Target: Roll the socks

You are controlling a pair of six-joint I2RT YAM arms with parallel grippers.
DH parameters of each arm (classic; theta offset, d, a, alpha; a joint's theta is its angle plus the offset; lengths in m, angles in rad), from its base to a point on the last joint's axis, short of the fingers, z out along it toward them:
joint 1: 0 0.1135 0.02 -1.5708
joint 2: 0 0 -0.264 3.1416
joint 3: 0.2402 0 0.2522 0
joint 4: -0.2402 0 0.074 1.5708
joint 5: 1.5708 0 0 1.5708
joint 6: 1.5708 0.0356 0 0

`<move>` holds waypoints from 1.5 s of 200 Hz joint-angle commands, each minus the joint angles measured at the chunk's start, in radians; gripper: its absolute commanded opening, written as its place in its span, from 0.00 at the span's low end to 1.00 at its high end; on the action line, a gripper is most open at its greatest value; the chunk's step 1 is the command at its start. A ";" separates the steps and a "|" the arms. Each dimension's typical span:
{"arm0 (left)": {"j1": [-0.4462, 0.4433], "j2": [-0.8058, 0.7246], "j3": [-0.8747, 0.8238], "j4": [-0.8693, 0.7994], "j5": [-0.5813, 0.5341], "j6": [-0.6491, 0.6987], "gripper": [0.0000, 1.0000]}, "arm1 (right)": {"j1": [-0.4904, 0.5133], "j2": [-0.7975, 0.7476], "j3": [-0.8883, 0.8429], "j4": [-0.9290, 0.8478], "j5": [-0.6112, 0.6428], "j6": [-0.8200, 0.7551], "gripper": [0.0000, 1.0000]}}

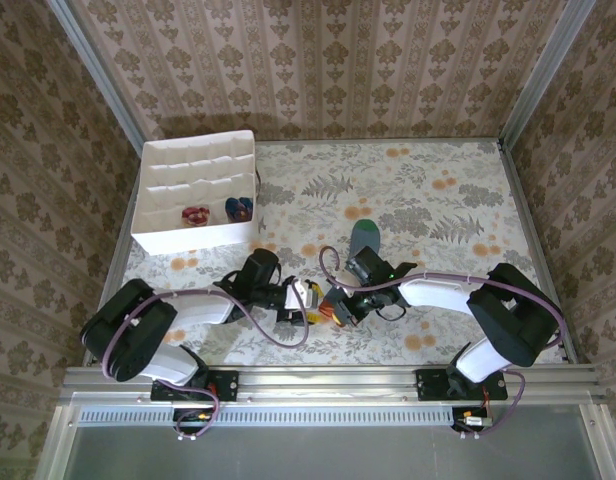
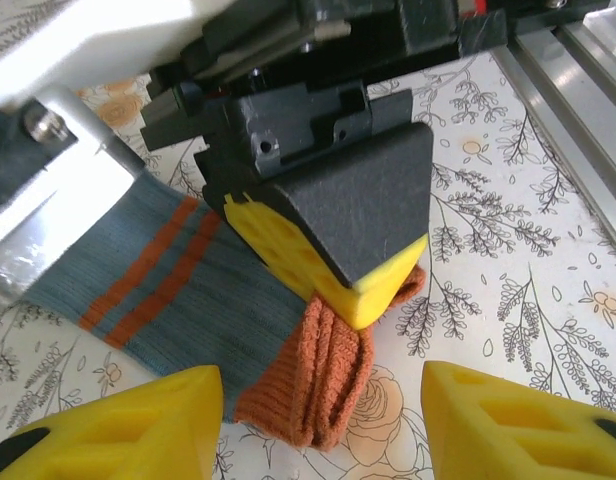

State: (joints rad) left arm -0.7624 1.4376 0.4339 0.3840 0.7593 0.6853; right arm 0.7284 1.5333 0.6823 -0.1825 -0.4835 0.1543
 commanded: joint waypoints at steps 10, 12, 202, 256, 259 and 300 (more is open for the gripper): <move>-0.022 0.045 -0.008 0.078 0.002 0.040 0.49 | -0.011 -0.016 -0.001 -0.012 -0.071 0.011 0.03; -0.024 0.047 -0.008 0.082 0.002 0.039 0.49 | -0.012 -0.016 -0.001 -0.012 -0.073 0.012 0.03; -0.057 0.088 0.050 -0.038 0.020 0.054 0.00 | -0.046 -0.066 -0.040 0.028 -0.129 0.067 0.06; -0.047 0.088 0.190 -0.286 0.065 -0.059 0.00 | -0.058 -0.299 -0.178 0.189 0.069 0.196 0.49; -0.044 0.091 0.198 -0.292 0.077 -0.071 0.00 | -0.058 -0.316 -0.190 0.198 0.082 0.203 0.49; -0.011 0.188 0.321 -0.380 0.127 -0.294 0.00 | -0.058 -0.495 -0.322 0.273 0.191 0.274 0.55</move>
State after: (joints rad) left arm -0.7933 1.5658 0.6827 0.1162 0.8177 0.5510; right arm 0.6739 1.1095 0.4255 0.0151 -0.3935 0.3607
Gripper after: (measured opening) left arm 0.003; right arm 0.540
